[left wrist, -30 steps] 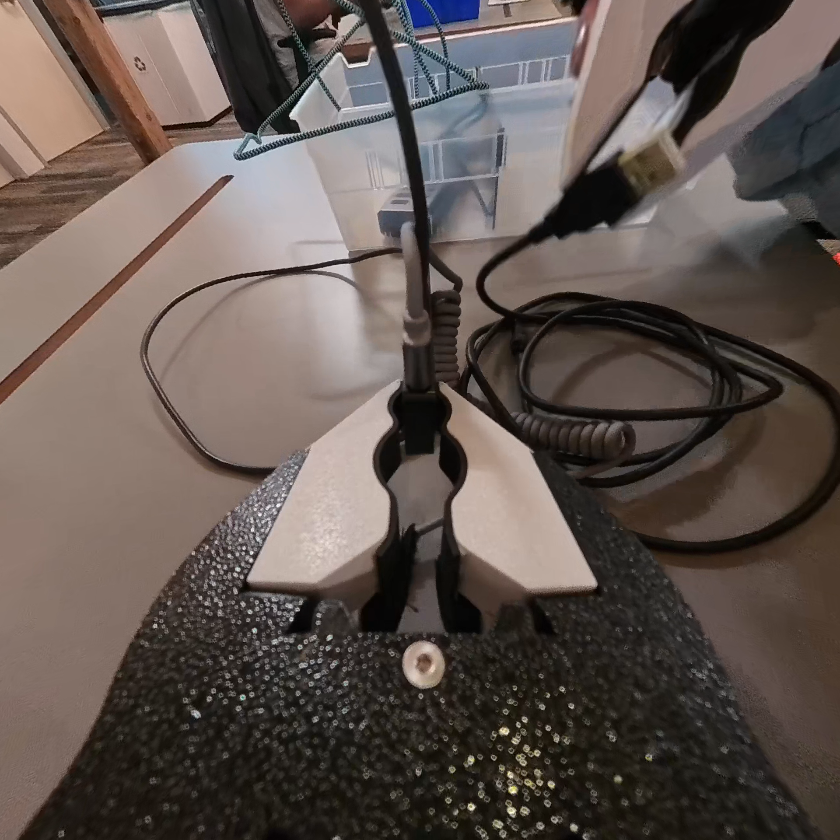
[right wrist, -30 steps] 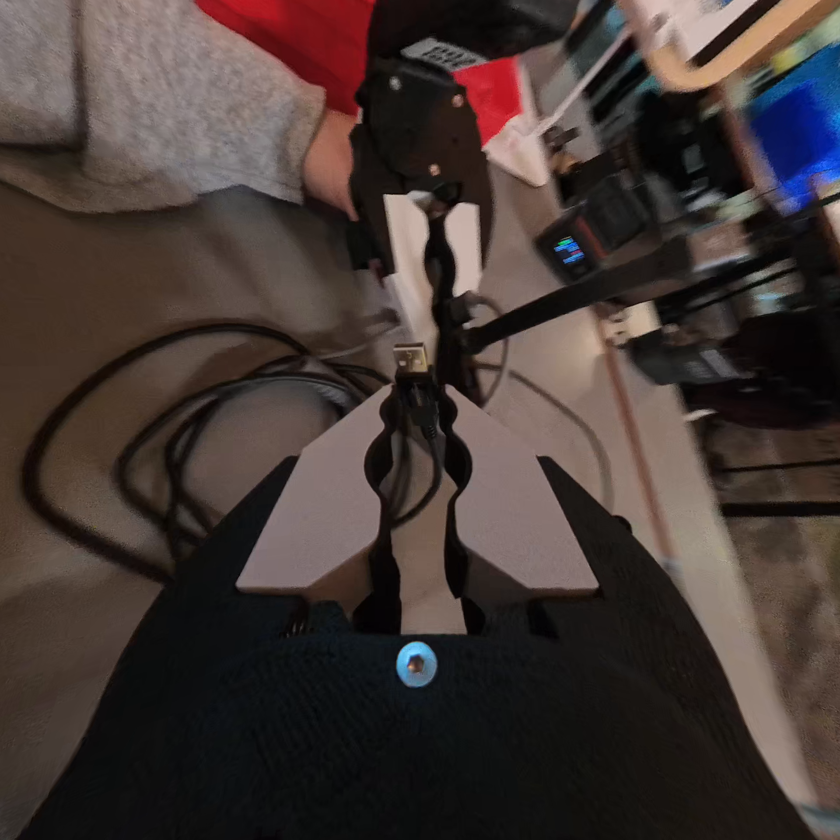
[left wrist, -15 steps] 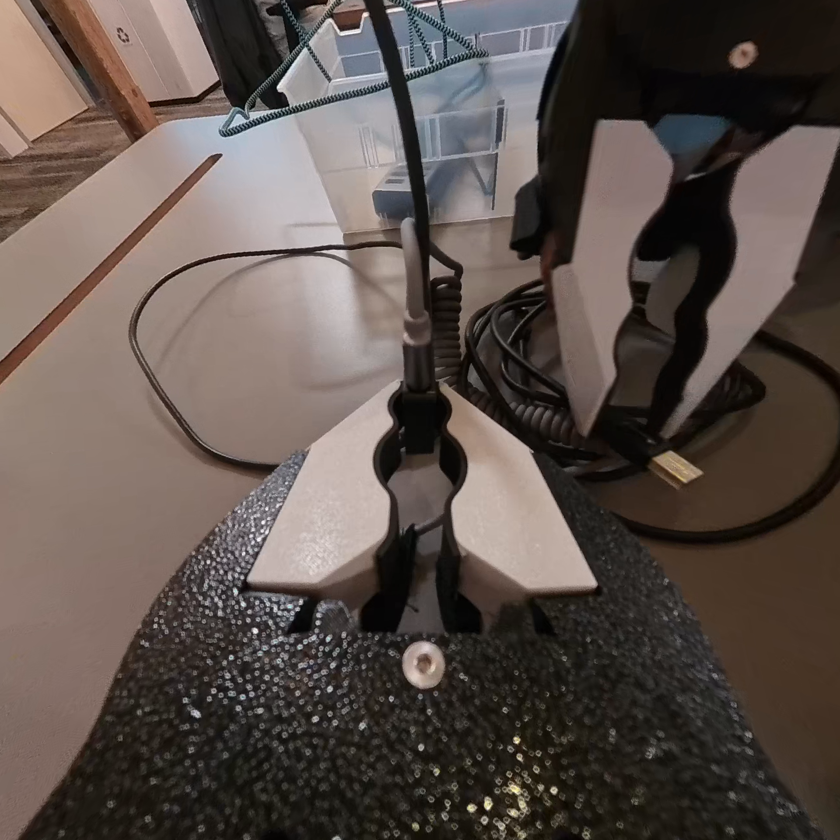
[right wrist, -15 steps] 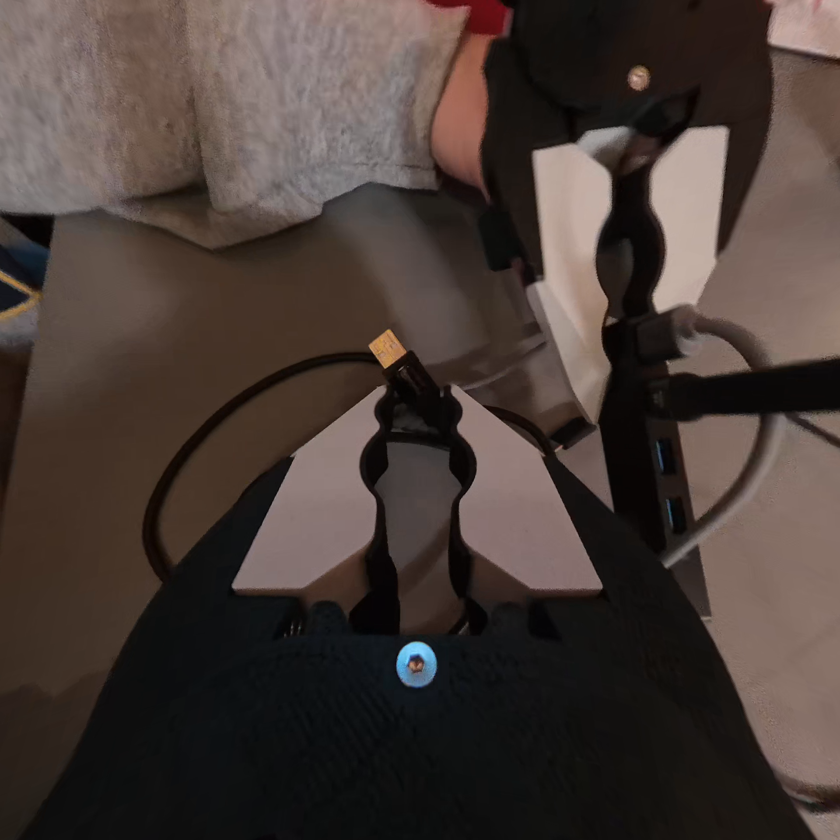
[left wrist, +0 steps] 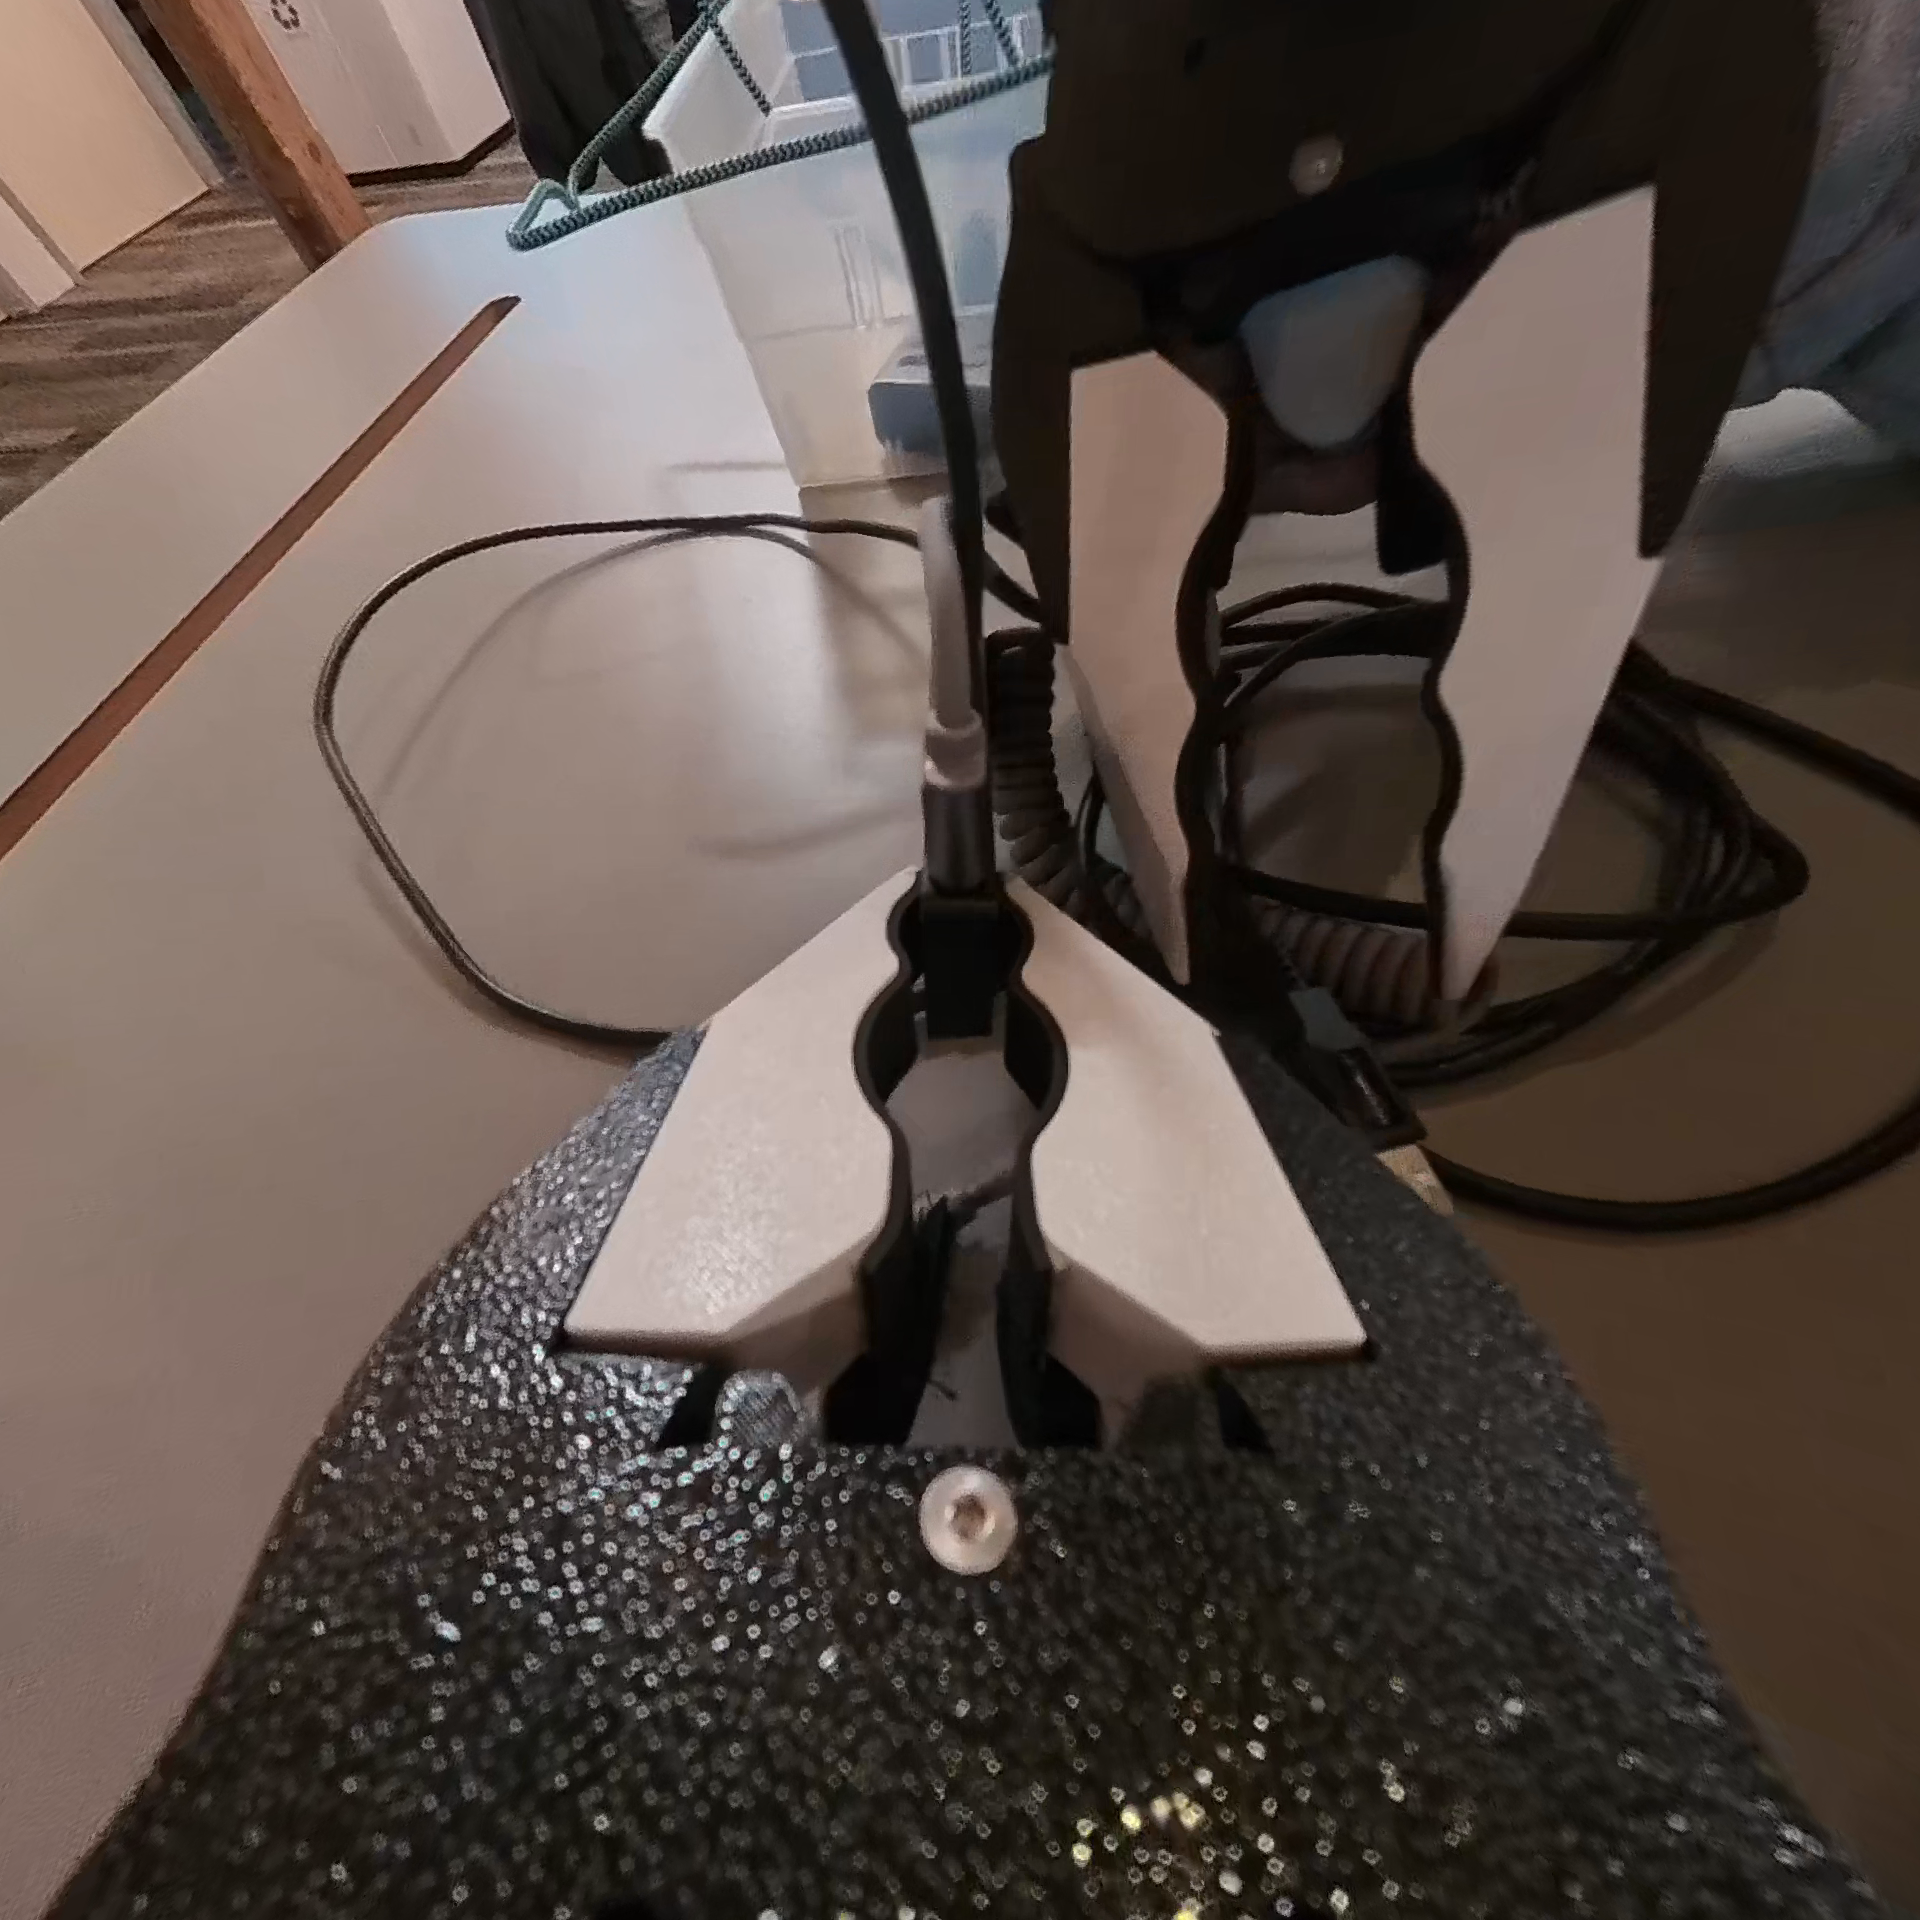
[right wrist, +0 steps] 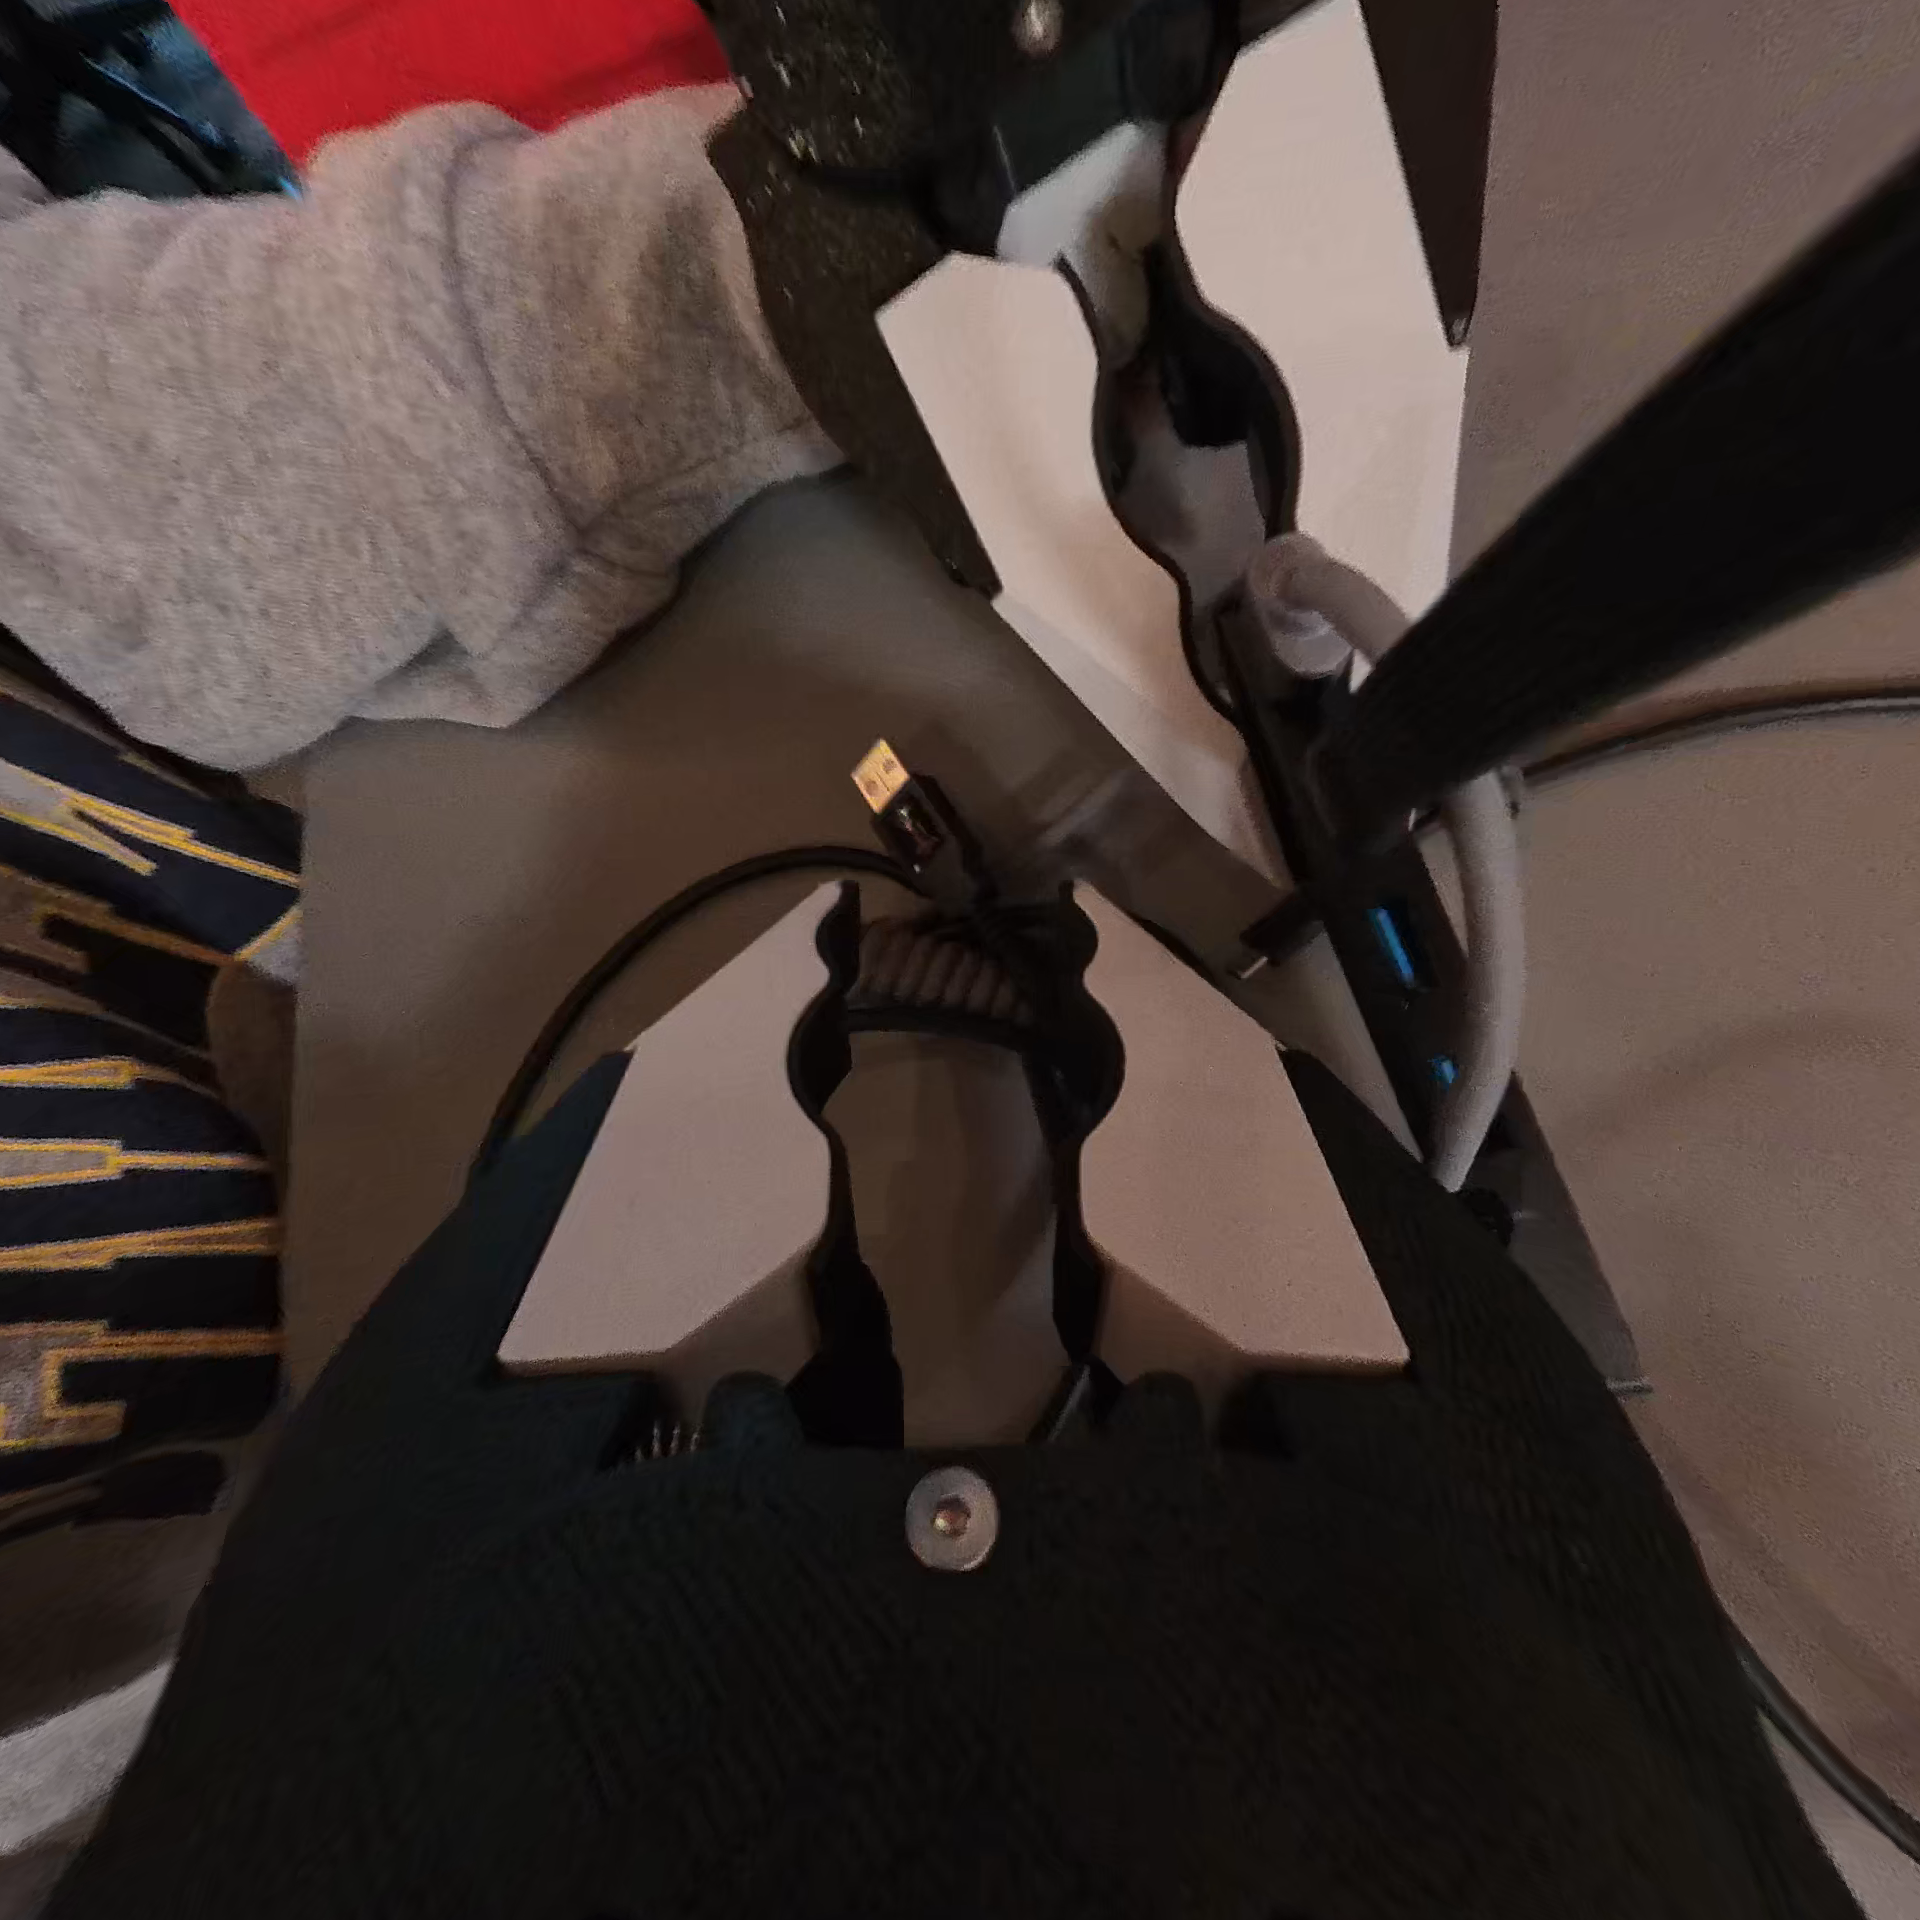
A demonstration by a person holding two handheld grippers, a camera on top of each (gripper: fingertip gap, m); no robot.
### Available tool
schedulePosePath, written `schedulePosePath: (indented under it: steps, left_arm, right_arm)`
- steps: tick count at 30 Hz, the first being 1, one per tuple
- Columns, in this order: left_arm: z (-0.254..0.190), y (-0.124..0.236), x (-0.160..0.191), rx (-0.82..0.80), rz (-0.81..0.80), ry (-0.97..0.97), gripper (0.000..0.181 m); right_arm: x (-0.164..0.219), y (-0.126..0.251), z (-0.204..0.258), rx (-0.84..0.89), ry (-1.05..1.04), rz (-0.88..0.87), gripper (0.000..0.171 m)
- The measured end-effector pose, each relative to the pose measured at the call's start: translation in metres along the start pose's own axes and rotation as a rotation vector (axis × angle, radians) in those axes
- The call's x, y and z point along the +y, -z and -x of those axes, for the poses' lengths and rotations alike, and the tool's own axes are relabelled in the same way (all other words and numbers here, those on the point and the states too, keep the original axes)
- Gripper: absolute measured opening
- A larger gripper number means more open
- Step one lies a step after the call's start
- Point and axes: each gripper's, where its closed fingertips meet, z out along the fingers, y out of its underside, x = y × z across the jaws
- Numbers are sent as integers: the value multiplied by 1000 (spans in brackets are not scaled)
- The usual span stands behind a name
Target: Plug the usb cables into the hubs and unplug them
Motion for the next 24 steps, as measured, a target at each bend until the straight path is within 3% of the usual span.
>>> schedulePosePath:
  steps: [6, 15, 19, 24]
  left_arm:
    - [3, 1, 1, -12, 2, 10, 9]
    - [2, 0, 2, -6, 6, 14, 9]
    - [3, 1, 2, -1, 8, 29, 9]
    - [4, 3, 2, -1, 0, 51, 9]
  right_arm:
    - [5, -11, -2, 30, -30, 79, 33]
    - [9, -13, -8, 90, 23, 134, 12]
    - [1, 1, -9, 253, 273, 80, 11]
    - [-33, 43, 20, 506, 623, -144, 11]
